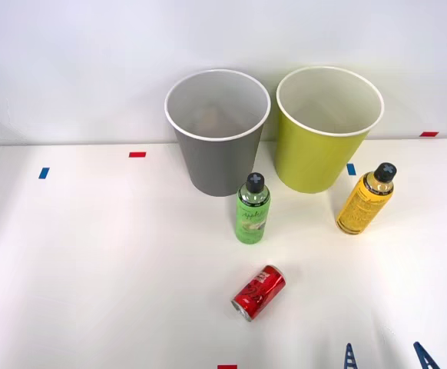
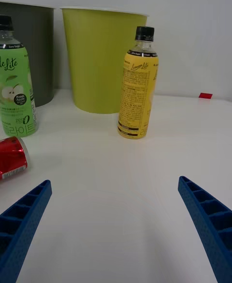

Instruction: Put cans in the gray bin, plastic bottles in the light green bin

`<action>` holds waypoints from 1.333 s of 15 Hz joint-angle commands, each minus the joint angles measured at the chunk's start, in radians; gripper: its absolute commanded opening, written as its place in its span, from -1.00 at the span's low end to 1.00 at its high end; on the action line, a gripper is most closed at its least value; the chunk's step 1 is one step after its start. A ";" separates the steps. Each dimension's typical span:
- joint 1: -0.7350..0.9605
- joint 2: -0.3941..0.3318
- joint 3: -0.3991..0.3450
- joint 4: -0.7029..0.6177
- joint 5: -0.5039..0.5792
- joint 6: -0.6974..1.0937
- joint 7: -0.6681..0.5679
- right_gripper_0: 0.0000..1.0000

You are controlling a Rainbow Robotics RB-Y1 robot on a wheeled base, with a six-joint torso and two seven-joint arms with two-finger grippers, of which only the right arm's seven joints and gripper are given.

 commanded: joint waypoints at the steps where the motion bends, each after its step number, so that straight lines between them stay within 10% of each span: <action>1: 0.000 0.000 0.000 0.000 0.000 0.000 0.000 0.80; 20: 0.000 0.000 0.000 0.000 0.000 0.000 0.000 0.80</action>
